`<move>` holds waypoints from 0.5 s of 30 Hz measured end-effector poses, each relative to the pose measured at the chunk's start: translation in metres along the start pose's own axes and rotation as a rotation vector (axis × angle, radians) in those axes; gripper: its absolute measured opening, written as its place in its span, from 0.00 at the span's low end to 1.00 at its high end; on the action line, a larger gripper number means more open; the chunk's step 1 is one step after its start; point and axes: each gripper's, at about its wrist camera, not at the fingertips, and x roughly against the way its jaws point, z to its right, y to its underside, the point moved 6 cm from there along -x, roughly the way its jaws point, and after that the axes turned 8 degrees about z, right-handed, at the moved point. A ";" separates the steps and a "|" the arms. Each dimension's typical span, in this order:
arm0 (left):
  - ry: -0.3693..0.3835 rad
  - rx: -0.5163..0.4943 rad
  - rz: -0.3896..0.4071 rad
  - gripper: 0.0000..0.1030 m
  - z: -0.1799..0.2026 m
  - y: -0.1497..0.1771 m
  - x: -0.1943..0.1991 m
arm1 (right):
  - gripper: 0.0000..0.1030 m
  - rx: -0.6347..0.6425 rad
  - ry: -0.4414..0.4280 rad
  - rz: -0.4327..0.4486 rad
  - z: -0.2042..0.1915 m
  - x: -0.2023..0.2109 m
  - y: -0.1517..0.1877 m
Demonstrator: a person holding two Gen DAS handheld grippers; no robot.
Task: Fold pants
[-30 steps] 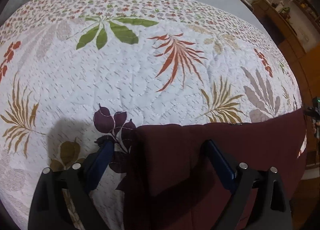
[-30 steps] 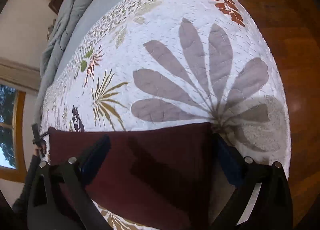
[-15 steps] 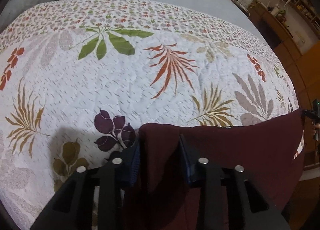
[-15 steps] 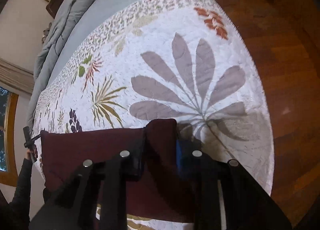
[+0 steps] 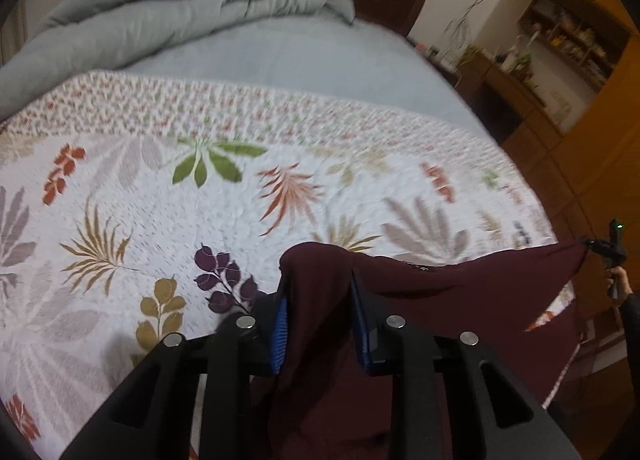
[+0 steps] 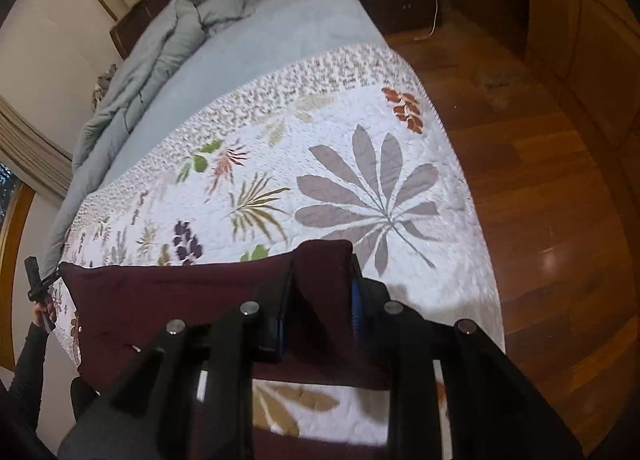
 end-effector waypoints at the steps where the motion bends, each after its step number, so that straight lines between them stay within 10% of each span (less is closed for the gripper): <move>1: 0.017 0.004 0.023 0.26 0.005 0.002 0.014 | 0.23 -0.002 0.005 0.018 0.000 0.012 0.005; 8: 0.103 0.023 0.153 0.26 0.033 0.046 0.108 | 0.24 0.027 0.062 0.100 0.001 0.071 0.061; 15: 0.117 0.043 0.111 0.26 0.035 0.135 0.153 | 0.26 0.025 0.119 0.177 0.002 0.104 0.146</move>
